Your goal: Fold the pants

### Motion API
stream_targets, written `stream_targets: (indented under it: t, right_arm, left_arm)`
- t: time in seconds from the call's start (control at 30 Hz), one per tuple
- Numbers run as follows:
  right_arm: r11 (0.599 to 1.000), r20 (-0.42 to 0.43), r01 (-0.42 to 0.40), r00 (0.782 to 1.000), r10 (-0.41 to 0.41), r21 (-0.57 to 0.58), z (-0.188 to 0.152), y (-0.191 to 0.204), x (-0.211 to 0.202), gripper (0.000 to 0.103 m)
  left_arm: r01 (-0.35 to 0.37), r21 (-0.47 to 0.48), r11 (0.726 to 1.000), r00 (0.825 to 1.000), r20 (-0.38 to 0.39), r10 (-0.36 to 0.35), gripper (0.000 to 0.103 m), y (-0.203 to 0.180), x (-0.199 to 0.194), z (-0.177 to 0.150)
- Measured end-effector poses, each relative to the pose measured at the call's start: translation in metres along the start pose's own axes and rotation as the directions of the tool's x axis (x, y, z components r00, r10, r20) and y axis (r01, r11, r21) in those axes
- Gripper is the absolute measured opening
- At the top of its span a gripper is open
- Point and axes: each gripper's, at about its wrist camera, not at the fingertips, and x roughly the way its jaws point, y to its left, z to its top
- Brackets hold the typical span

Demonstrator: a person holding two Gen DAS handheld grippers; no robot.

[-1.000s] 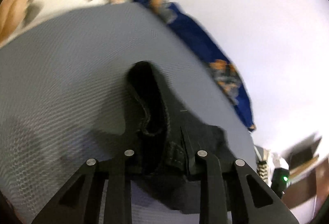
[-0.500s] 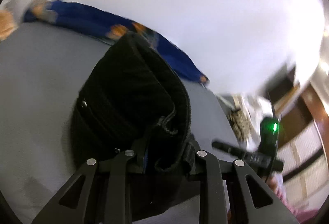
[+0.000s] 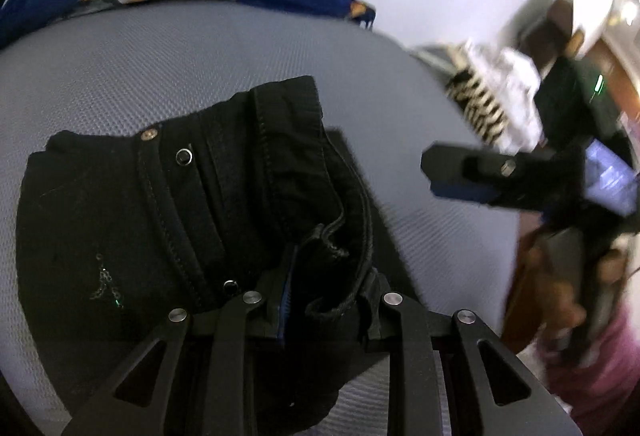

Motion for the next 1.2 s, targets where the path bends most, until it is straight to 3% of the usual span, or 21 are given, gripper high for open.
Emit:
stream_targets:
  t: [0.1, 0.13, 0.23, 0.33, 0.4, 0.57, 0.67, 0.8, 0.87, 0.93, 1.0, 1.2]
  right_arm:
    - [0.998, -0.054, -0.061, 0.997, 0.062, 0.011, -0.002, -0.002, 0.016, 0.094]
    - [0.995, -0.072, -0.092, 0.993, 0.094, 0.028, -0.002, -0.004, 0.022, 0.094]
    - [0.979, -0.119, -0.191, 0.973, 0.198, 0.070, -0.002, -0.010, 0.039, 0.094]
    - [0.960, -0.138, -0.261, 0.952, 0.274, 0.103, 0.000, -0.016, 0.053, 0.094]
    - [0.946, -0.149, -0.297, 0.937, 0.315, 0.133, 0.002, -0.021, 0.062, 0.089]
    - [0.904, -0.154, -0.389, 0.896, 0.416, 0.174, 0.010, -0.032, 0.081, 0.075]
    - [0.895, -0.165, -0.413, 0.883, 0.438, 0.167, 0.017, -0.032, 0.091, 0.065]
    - [0.896, -0.174, -0.427, 0.879, 0.443, 0.122, 0.027, -0.026, 0.104, 0.060]
    - [0.900, -0.169, -0.424, 0.884, 0.436, 0.103, 0.030, -0.024, 0.105, 0.049]
    - [0.904, -0.164, -0.415, 0.889, 0.428, 0.108, 0.029, -0.023, 0.106, 0.025]
    - [0.907, -0.144, -0.400, 0.898, 0.416, 0.132, 0.027, -0.020, 0.100, 0.014]
    - [0.936, -0.045, -0.348, 0.935, 0.351, 0.062, 0.021, 0.002, 0.050, 0.011]
  left_arm:
    - [-0.048, 0.047, 0.998, 0.999, 0.007, 0.048, 0.029, -0.010, 0.002, -0.004]
    - [-0.060, 0.068, 0.996, 0.998, 0.010, 0.059, 0.034, -0.014, 0.001, -0.005]
    - [-0.022, 0.099, 0.995, 1.000, 0.009, 0.022, 0.065, -0.020, -0.011, -0.010]
    - [0.029, 0.117, 0.993, 0.999, 0.032, -0.033, 0.065, -0.022, -0.033, -0.019]
    - [0.015, 0.116, 0.993, 0.998, 0.053, -0.021, 0.065, -0.017, -0.046, -0.023]
    - [-0.089, 0.017, 0.996, 0.989, 0.123, 0.086, 0.065, 0.024, -0.079, -0.026]
    - [-0.112, -0.066, 0.992, 0.985, 0.123, 0.119, 0.065, 0.051, -0.087, -0.032]
    - [-0.153, -0.125, 0.980, 0.979, 0.113, 0.167, 0.065, 0.075, -0.084, -0.037]
    - [-0.159, -0.136, 0.978, 0.979, 0.103, 0.174, 0.065, 0.080, -0.083, -0.041]
    - [-0.167, -0.137, 0.976, 0.978, 0.103, 0.182, 0.065, 0.079, -0.082, -0.042]
    - [-0.168, -0.132, 0.977, 0.977, 0.110, 0.183, 0.065, 0.077, -0.081, -0.038]
    - [-0.139, -0.126, 0.982, 0.977, 0.147, 0.157, 0.065, 0.075, -0.084, -0.027]
